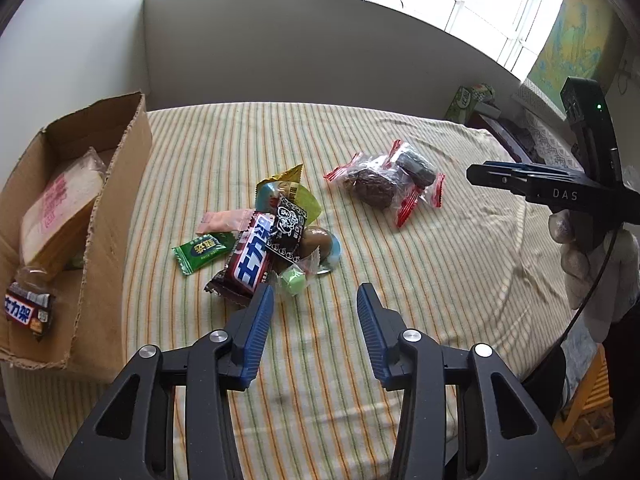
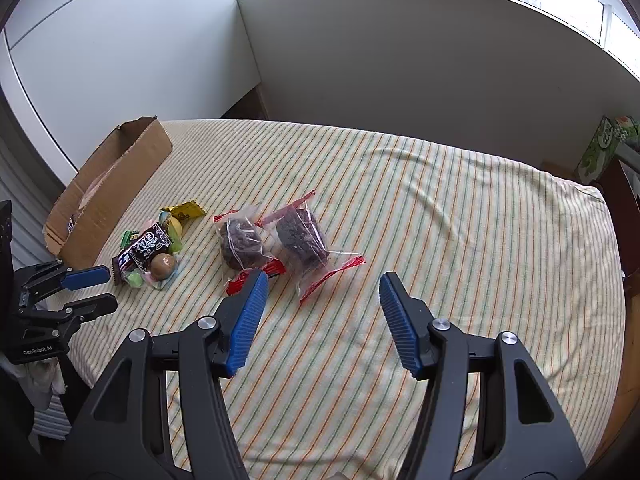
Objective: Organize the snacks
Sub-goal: 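Grasp the red-zip cookie bag with right gripper while left gripper grasps the green round candy, then carry the cookie bag and green candy with both grippers over the cardboard box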
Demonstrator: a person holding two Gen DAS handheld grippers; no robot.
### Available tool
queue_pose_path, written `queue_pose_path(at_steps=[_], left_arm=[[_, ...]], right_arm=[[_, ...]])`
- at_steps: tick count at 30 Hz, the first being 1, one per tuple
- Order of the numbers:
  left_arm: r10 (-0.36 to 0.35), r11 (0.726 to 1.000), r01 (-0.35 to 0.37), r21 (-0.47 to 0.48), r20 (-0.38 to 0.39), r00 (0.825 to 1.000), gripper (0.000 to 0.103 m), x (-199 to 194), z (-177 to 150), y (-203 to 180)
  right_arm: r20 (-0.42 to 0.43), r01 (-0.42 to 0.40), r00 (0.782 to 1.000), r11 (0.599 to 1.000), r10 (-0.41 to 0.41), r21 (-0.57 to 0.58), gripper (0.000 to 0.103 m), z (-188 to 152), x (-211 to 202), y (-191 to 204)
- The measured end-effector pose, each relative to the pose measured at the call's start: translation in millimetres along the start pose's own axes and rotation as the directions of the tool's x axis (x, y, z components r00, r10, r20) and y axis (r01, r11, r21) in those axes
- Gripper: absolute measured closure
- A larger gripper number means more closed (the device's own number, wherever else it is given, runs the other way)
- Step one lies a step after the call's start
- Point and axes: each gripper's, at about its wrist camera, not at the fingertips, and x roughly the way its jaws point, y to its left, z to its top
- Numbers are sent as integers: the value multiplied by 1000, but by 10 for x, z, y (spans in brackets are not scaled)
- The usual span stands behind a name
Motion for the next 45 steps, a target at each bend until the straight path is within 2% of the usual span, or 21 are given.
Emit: queue_pose_path(at_steps=[16, 20, 28, 30, 32, 39, 45], left_arm=[[22, 997, -19, 78, -37, 999, 61, 264, 73, -35], [26, 995, -19, 102, -66, 997, 67, 349, 23, -84], [34, 996, -29, 86, -67, 997, 76, 359, 5, -40], [36, 996, -31, 82, -66, 997, 81, 369, 11, -53], [28, 997, -23, 71, -67, 997, 83, 369, 15, -29], [13, 999, -10, 51, -65, 998, 85, 347, 3, -23], [10, 999, -8, 38, -51, 999, 86, 268, -24, -15]], right_arm=[[-50, 4, 999, 998, -7, -68, 42, 175, 438, 59], [-59, 5, 998, 997, -10, -82, 42, 200, 527, 95], [-87, 10, 996, 994, -20, -111, 43, 238, 695, 182], [-99, -3, 995, 993, -9, -115, 56, 242, 734, 214], [-106, -3, 994, 992, -10, -124, 64, 239, 757, 258], [-91, 9, 996, 994, -19, -111, 69, 181, 653, 274], [-56, 29, 998, 996, -34, -82, 70, 137, 444, 211]])
